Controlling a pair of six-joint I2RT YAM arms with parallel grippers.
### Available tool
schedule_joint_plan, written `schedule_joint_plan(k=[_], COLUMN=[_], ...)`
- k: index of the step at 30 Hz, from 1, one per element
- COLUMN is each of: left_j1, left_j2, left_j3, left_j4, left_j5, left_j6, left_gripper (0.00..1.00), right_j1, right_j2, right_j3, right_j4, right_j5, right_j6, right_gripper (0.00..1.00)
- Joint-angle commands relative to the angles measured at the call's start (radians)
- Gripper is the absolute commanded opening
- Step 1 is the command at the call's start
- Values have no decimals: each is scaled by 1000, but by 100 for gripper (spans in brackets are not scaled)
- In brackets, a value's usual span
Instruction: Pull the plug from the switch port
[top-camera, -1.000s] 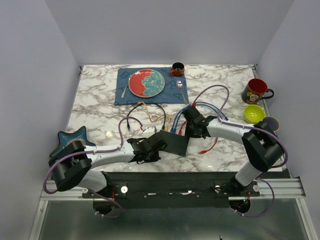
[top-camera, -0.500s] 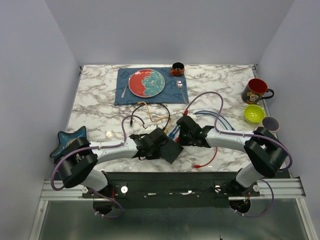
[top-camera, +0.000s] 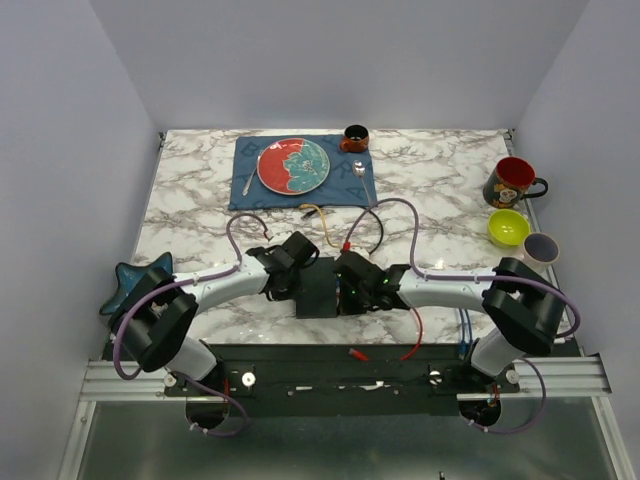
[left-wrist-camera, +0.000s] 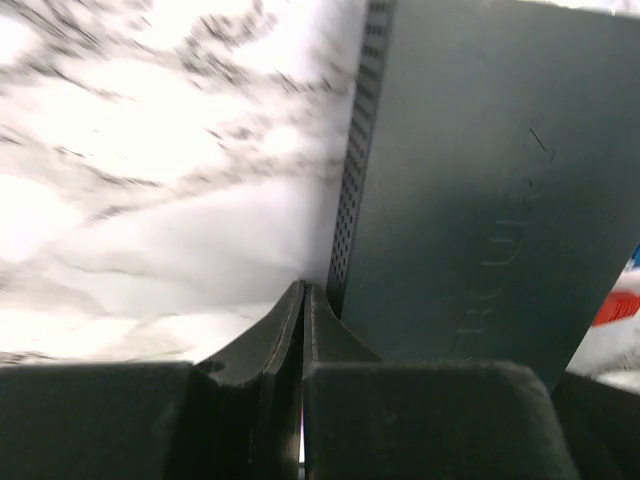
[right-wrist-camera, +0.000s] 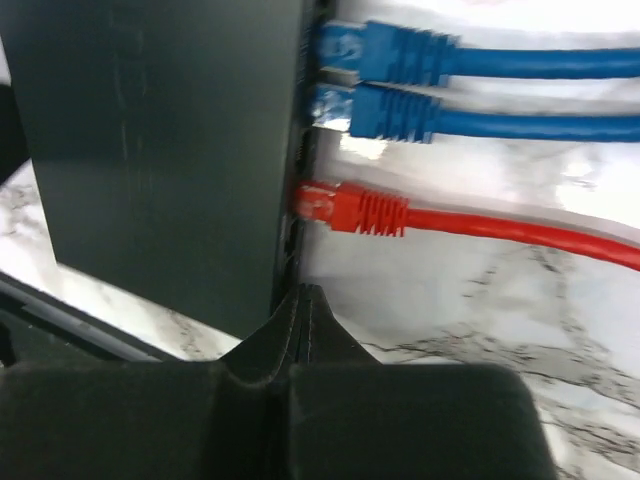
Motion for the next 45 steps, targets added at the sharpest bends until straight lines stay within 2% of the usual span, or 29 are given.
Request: schedule_joint_plan(k=[1,7,10,11,14,15,16,18,20,23,26,27,31,33,38,45], left_j1=[17,77,109,112,118,118,118,117,107,62,-27,-50,-127,-140,-143,-143], left_j2=[0,-22,-54,-69,-155,-178,-224,-271,-339,-405,-434,-437,-413,-401,-342,-189], left_j3=[88,123,142,143,133,127,108,79,16,-77,-160,-178,-240,-248,-261,-229], left_j4=[44,15,-25,-49,-81,-86,-88,-88,-71,-39,6,21,86,115,182,224], left_j5=[-20,-31,-70,-93,-167,-184,-189,-180,-141,-92,-75,-75,-64,-55,-22,21], left_j6=[31,57,74,75,68,62,48,28,-6,-37,-72,-102,-147,-144,-127,-110], left_gripper=[12,12,13,14,23,33,38,43,43,42,28,19,4,1,0,0], right_j1=[33,32,32,32,9,-5,-23,-92,-169,-252,-310,-323,-373,-390,-404,-404], right_j2=[44,109,69,48,-47,-66,-81,-108,-105,-51,41,67,196,233,363,392], right_j3=[113,257,320,322,317,316,311,302,303,344,419,437,512,541,644,607], right_j4=[82,76,-5,-24,-97,-116,-146,-162,-174,-188,-207,-208,-214,-217,-259,-262], right_j5=[-131,-160,-93,-23,88,105,116,121,107,104,101,95,84,64,17,-34], right_j6=[39,-30,-84,-99,-150,-158,-173,-185,-210,-251,-279,-283,-285,-294,-300,-297], right_gripper=[1,1,1,1,1,1,1,1,1,1,1,1,1,1,1,1])
